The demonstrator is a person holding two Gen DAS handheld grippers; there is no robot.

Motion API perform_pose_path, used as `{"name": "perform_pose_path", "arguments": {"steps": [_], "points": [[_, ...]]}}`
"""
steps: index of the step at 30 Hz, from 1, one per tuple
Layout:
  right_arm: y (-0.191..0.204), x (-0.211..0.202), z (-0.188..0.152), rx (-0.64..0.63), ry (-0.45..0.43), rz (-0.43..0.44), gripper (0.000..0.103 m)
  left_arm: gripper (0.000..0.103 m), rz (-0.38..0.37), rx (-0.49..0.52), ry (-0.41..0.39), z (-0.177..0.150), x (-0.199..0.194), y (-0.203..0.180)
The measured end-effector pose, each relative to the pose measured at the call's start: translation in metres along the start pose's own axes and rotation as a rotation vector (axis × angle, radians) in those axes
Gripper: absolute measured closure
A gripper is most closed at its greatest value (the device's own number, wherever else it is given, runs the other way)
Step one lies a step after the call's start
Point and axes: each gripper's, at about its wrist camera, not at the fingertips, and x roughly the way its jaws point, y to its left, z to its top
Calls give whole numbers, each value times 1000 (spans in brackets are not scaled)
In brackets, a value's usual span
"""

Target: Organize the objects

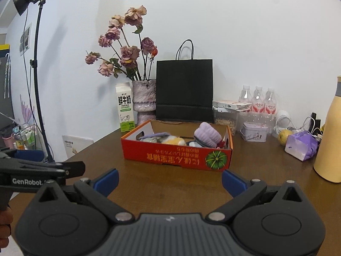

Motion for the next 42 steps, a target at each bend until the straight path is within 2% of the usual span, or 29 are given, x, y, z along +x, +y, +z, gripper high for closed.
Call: {"name": "perform_pose_path", "arguments": {"steps": [19, 42], "points": [[9, -45, -21, 6, -10, -11, 0, 0, 9, 4, -3, -27, -46, -3], [9, -54, -23, 5, -15, -14, 0, 0, 8, 5, -4, -28, -54, -7]]}}
